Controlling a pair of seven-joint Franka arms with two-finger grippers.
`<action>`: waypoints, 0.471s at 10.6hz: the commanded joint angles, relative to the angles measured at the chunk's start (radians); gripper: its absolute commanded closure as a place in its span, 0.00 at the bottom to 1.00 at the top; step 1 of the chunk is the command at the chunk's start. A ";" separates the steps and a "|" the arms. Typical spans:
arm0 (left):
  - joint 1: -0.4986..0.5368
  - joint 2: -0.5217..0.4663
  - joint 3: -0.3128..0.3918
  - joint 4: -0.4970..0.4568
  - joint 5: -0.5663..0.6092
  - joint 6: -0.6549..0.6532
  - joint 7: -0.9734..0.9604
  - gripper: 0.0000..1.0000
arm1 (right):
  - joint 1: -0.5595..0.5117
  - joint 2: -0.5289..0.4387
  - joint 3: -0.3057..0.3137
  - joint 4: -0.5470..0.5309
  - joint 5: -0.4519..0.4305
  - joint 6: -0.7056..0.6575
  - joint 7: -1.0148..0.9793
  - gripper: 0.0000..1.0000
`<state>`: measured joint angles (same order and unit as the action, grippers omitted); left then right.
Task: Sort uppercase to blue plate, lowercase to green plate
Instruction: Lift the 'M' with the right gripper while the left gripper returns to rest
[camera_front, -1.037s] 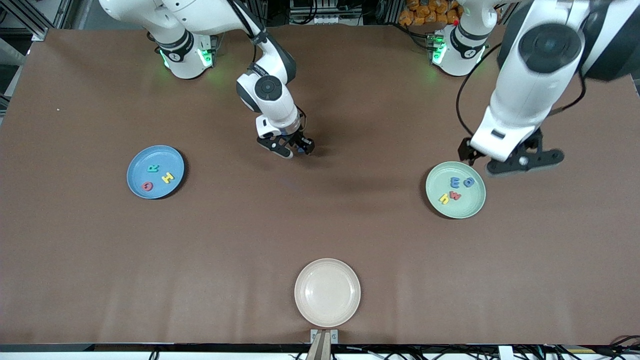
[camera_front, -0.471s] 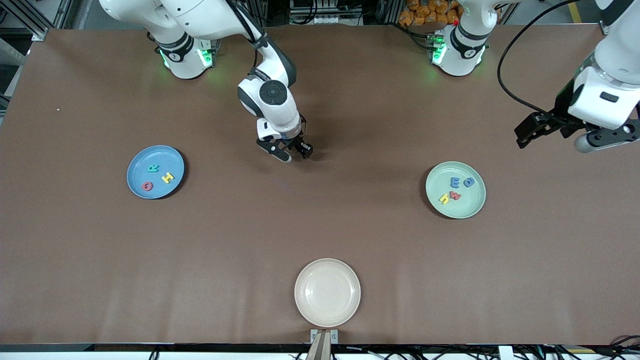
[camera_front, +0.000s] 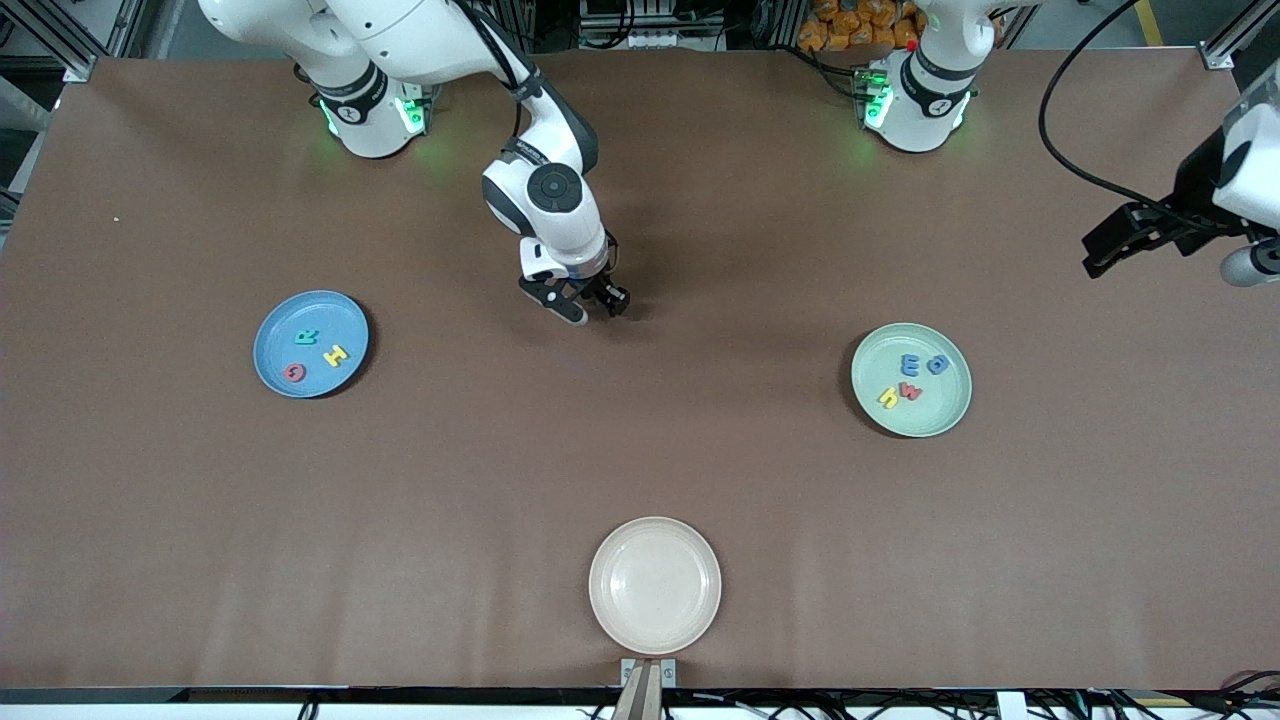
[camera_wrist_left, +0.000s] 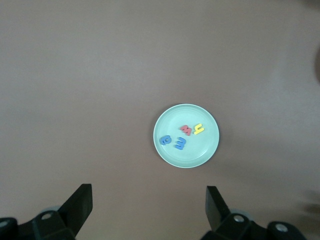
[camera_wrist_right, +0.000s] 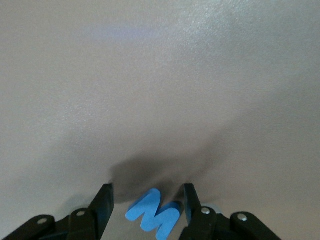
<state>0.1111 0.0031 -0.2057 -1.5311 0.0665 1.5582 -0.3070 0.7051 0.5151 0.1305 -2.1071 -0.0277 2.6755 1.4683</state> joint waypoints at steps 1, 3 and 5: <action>0.018 0.011 0.005 0.022 -0.037 -0.020 0.043 0.00 | 0.014 0.011 -0.012 0.021 -0.023 -0.009 0.033 0.35; 0.018 0.012 0.003 0.022 -0.039 -0.020 0.046 0.00 | 0.014 0.010 -0.011 0.035 -0.017 -0.049 0.035 0.35; 0.016 0.012 0.003 0.022 -0.037 -0.020 0.045 0.00 | 0.016 0.010 -0.008 0.047 -0.009 -0.075 0.044 0.35</action>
<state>0.1251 0.0079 -0.2028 -1.5310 0.0512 1.5582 -0.2811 0.7062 0.5161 0.1294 -2.0843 -0.0273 2.6194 1.4811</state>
